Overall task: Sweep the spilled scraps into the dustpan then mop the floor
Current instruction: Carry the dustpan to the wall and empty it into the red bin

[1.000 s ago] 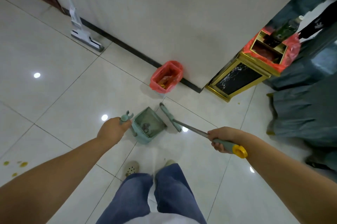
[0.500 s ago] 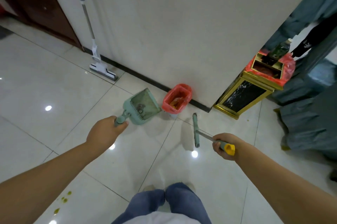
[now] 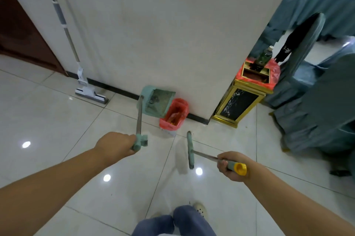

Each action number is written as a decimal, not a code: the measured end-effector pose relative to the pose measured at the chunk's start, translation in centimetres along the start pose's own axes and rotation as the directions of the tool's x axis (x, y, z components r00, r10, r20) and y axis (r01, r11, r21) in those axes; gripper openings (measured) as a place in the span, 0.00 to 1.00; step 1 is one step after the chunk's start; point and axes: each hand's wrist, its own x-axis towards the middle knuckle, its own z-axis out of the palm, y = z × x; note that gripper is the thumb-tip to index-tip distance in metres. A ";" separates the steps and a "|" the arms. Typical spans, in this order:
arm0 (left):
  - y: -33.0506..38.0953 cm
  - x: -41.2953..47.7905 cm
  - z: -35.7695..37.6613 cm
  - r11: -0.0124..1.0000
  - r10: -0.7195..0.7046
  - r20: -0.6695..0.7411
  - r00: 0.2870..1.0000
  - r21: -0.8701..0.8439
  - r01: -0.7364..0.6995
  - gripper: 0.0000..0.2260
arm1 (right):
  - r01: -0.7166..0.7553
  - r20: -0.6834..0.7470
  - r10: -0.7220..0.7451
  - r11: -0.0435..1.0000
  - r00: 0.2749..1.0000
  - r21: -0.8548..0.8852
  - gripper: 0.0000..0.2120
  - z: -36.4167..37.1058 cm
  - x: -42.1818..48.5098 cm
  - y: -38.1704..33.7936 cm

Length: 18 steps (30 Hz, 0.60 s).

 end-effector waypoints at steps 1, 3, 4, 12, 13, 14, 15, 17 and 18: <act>0.2 0.4 0.0 0.999 0.035 0.019 0.999 0.031 -0.036 0.18 | -0.005 -0.009 0.005 1.000 1.000 0.010 0.02 -0.1 -0.2 0.2; 0.6 1.1 -0.2 0.992 0.099 0.047 0.994 0.074 -0.102 0.18 | -0.015 -0.041 0.015 1.000 0.999 0.021 0.06 -0.5 -0.5 0.4; 0.9 1.4 -0.4 0.985 0.134 0.058 0.989 0.103 -0.140 0.18 | -0.011 -0.051 0.012 1.000 0.999 0.022 0.08 -0.7 -0.6 0.5; 2.6 3.6 -0.4 0.887 0.287 0.196 0.938 0.314 -0.337 0.15 | 0.000 -0.085 0.004 0.999 0.996 0.039 0.09 -1.4 -1.0 0.1; 2.7 3.8 -0.5 0.881 0.294 0.209 0.933 0.320 -0.349 0.14 | -0.001 -0.087 0.005 0.999 0.996 0.040 0.08 -1.4 -1.0 0.1; 2.8 3.9 -0.6 0.874 0.303 0.216 0.928 0.324 -0.361 0.14 | -0.001 -0.088 0.005 0.999 0.996 0.043 0.08 -1.4 -1.1 0.0; 2.9 4.0 -0.7 0.870 0.310 0.219 0.925 0.328 -0.369 0.15 | 0.001 -0.087 0.003 0.999 0.996 0.046 0.08 -1.4 -1.2 0.0; 3.0 4.2 -0.9 0.869 0.311 0.219 0.925 0.329 -0.370 0.15 | 0.003 -0.090 0.001 0.999 0.996 0.054 0.09 -1.4 -1.4 -0.2; 3.0 4.3 -1.0 0.870 0.308 0.217 0.926 0.329 -0.366 0.15 | 0.001 -0.092 0.004 0.999 0.996 0.054 0.09 -1.5 -1.5 -0.2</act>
